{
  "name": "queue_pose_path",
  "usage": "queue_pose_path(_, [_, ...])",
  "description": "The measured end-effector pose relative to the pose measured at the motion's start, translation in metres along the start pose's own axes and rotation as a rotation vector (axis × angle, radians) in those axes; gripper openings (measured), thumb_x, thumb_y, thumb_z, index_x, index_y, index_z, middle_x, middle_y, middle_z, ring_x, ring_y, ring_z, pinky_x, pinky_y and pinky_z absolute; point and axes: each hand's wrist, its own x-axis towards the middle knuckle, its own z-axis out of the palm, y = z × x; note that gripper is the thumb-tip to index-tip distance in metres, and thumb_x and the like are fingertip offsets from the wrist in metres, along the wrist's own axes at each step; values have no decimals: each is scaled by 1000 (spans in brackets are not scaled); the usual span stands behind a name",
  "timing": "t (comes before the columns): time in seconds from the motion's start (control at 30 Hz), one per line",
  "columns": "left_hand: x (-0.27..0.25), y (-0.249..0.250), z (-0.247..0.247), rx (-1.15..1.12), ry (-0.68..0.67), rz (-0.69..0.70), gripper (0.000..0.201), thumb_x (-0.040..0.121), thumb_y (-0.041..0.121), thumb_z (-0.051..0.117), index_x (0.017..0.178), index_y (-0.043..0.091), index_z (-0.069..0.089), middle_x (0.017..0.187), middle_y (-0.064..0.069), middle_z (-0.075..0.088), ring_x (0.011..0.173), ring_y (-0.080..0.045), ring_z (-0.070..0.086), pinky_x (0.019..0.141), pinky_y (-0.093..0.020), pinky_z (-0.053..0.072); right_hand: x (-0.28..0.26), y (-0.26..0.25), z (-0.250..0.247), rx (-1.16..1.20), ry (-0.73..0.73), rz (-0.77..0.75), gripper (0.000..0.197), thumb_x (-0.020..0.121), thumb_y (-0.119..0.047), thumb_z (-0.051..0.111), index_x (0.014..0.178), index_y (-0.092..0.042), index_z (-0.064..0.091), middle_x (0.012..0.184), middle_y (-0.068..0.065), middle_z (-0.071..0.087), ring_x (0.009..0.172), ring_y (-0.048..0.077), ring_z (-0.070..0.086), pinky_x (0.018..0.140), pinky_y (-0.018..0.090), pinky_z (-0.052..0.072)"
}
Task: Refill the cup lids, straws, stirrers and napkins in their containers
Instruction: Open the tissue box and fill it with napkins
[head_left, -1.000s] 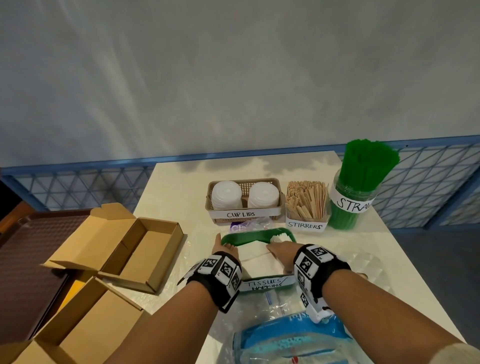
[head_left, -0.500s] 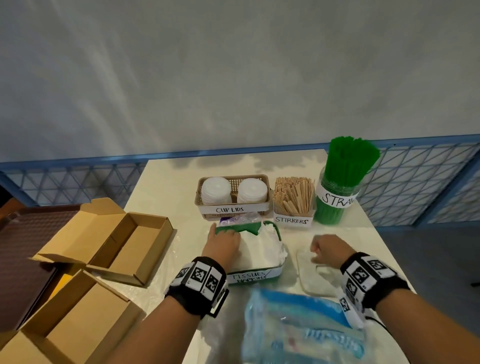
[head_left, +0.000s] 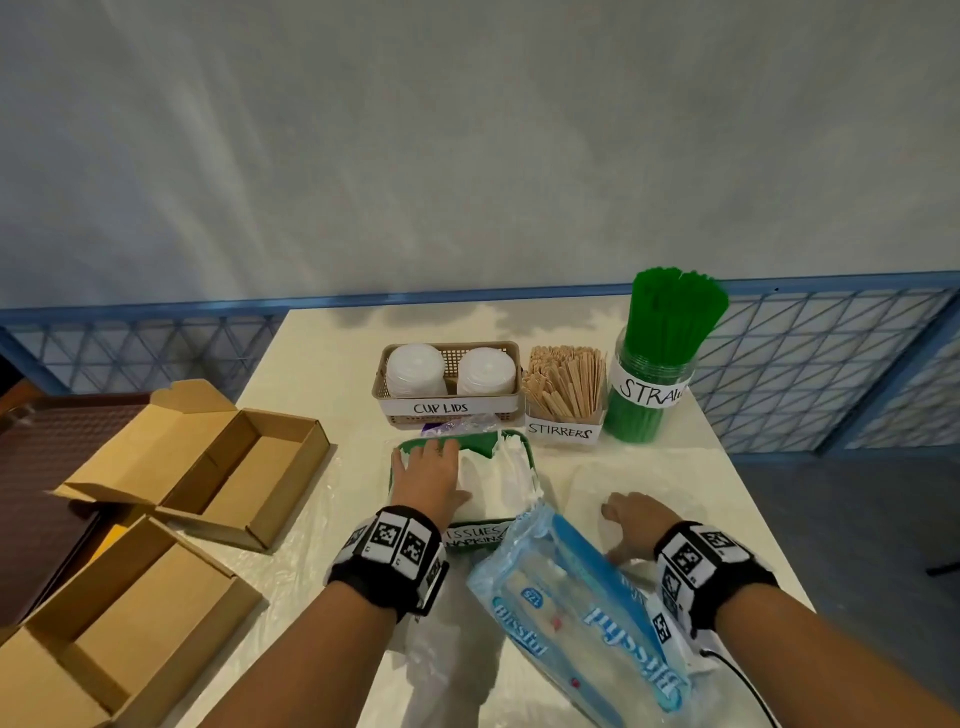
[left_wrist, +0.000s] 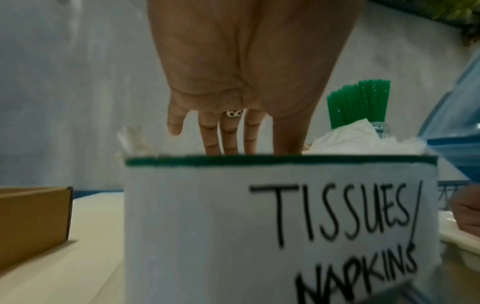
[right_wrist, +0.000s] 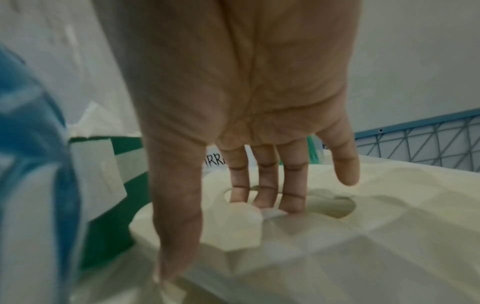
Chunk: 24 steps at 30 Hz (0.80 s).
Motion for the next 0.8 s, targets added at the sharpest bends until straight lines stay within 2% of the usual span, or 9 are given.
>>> queue_pose_path(0.07, [-9, 12, -16, -213, 187, 168, 51, 87, 41, 58, 129, 15, 44, 129, -3, 51, 116, -20, 48, 102, -33, 34, 1, -3, -4, 52, 59, 19, 70, 76, -37, 74, 131, -10, 41, 131, 9, 48, 120, 23, 47, 97, 30, 39])
queue_pose_path(0.1, [-17, 22, -26, -372, 201, 297, 49, 85, 42, 61, 125, 16, 48, 125, -2, 53, 110, -15, 50, 95, -27, 37, 1, -4, -6, 62, 78, 15, 70, 77, -38, 73, 132, -10, 41, 131, 8, 48, 120, 23, 47, 98, 30, 39])
queue_pose_path(0.17, [-33, 42, -41, -482, 16, 602, 57, 78, 46, 68, 126, 21, 50, 127, 0, 52, 112, -10, 44, 98, -26, 37, 0, -8, -10, 49, 85, 13, 70, 79, -39, 71, 133, -9, 39, 133, 8, 46, 122, 22, 45, 99, 29, 36])
queue_pose_path(0.23, [-41, 55, -34, -236, -191, 814, 70, 68, 51, 74, 128, 26, 48, 138, -1, 43, 127, -16, 36, 107, -34, 27, -1, -11, -14, 58, 102, 17, 68, 81, -38, 68, 134, -6, 38, 136, 8, 45, 124, 23, 44, 99, 27, 35])
queue_pose_path(0.3, [-46, 58, -18, -25, -267, 892, 57, 68, 38, 78, 117, 18, 58, 139, -8, 41, 129, -24, 33, 107, -39, 28, -4, -13, -18, 75, 120, 30, 68, 83, -40, 65, 134, -5, 37, 138, 10, 43, 126, 23, 43, 99, 27, 35])
queue_pose_path(0.37, [-52, 54, -6, 43, -267, 889, 25, 76, 14, 72, 97, 3, 65, 130, -15, 48, 121, -28, 40, 101, -39, 35, -6, -14, -24, 132, 152, 51, 72, 81, -45, 66, 134, -5, 37, 137, 9, 45, 124, 23, 45, 98, 27, 36])
queue_pose_path(0.43, [-57, 43, 0, 104, -263, 845, 12, 81, 2, 62, 92, -3, 65, 117, -17, 54, 110, -31, 48, 92, -37, 39, -10, -14, -32, 201, 194, 48, 73, 79, -45, 69, 132, -4, 38, 135, 10, 49, 121, 23, 48, 95, 27, 38])
queue_pose_path(0.63, [-61, -11, -8, 72, -307, 651, 15, 88, 2, 48, 95, 1, 61, 106, -13, 59, 89, -21, 50, 74, -21, 32, -21, -30, -63, 358, 341, -74, 67, 80, -42, 69, 129, -6, 42, 127, 9, 52, 109, 20, 51, 82, 23, 37])
queue_pose_path(0.8, [-60, -61, -41, 145, -391, 473, 40, 91, 0, 47, 128, 14, 50, 123, -8, 54, 112, -24, 52, 93, -27, 41, -30, -58, -77, 377, 436, -207, 59, 78, -37, 72, 121, -6, 46, 102, 1, 48, 92, 13, 45, 74, 22, 34])
